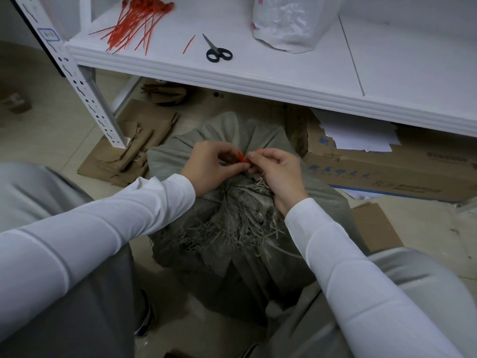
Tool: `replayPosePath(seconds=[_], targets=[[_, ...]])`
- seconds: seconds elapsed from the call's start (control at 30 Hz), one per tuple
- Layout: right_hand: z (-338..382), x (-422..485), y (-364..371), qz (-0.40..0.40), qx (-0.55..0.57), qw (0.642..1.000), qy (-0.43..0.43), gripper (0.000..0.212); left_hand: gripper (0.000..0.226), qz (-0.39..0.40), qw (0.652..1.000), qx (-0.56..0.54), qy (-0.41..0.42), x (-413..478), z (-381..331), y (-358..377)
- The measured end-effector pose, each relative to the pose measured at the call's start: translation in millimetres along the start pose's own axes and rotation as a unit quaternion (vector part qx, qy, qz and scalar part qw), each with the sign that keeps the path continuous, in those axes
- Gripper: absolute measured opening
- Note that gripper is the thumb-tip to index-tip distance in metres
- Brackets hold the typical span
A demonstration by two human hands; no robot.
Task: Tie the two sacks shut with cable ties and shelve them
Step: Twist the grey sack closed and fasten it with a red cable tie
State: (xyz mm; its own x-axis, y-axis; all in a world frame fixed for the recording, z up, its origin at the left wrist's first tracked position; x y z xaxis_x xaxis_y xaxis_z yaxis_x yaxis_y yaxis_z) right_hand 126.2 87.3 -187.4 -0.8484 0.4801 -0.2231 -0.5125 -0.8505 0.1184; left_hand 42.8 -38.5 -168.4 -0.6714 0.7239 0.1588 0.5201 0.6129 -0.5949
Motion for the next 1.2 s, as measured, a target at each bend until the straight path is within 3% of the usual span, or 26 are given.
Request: replayPosePath(seconds=[0.4,0.7,0.8,0.87,0.93,1.0,1.07,1.2], targets=[[-2,0,-2,-0.065,-0.005,0.998,-0.004,0.009,0.01,0.006,0.999,0.037,0.005,5,-1,4],[-6,1,-14,-0.065,0.05,0.995,0.049,0.008,0.016,0.043,0.996,0.076,0.012,1,8,8],[-8,2,-17,-0.069,0.052,0.995,0.051,0.009,0.008,0.039,0.997,0.072,-0.005,2,12,5],[-12,2,-10,-0.041,-0.007,0.998,0.053,0.006,0.005,0.03,0.997,0.074,-0.022,3,14,3],[-15,-1,-2,-0.004,-0.126,0.99,0.058,0.025,0.004,0.021,0.996,0.067,-0.048,5,17,2],[-17,-5,4,0.037,-0.291,0.954,0.062,0.045,0.004,0.015,0.995,0.065,-0.069,6,19,2],[-16,-7,9,0.075,-0.42,0.902,0.061,0.048,0.006,0.01,0.993,0.072,-0.089,7,23,3],[-12,-3,7,0.12,-0.457,0.88,0.054,0.038,0.012,0.003,0.987,0.088,-0.134,7,31,4]])
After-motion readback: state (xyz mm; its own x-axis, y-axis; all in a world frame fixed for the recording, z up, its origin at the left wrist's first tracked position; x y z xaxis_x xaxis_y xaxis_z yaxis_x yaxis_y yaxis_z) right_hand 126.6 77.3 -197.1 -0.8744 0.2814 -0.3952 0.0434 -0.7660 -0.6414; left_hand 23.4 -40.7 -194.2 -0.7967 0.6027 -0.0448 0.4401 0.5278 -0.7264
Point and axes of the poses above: each hand's wrist, its own x-axis towards the middle knuckle, its own y-axis out of the palm, z = x × y, the point moved 5 cm from there along x, towards the middle knuckle, and after that the axes turned 7 degrees about z, right-handed, at the moved point
